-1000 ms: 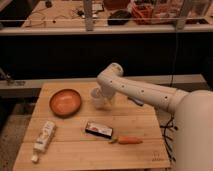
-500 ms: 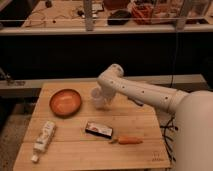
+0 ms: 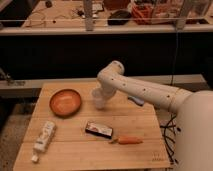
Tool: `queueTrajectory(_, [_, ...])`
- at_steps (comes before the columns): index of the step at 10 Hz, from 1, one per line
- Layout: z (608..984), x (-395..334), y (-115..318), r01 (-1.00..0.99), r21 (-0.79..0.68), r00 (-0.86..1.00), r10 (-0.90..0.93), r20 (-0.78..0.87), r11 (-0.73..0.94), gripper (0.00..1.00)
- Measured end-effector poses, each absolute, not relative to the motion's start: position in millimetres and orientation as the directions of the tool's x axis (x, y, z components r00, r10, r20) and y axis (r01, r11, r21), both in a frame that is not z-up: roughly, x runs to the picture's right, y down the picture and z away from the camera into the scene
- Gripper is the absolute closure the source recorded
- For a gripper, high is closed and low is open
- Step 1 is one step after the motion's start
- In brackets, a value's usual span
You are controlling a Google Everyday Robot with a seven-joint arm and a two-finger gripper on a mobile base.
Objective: Pick up the ceramic cup
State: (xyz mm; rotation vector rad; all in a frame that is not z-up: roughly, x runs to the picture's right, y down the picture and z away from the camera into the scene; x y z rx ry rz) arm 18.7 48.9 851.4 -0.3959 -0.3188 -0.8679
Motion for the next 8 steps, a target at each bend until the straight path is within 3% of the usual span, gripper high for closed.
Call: queueTrajectory(8, [828, 24, 28, 0.796, -0.2, 0.593, -0.672, 0.444, 0.571, 0.97])
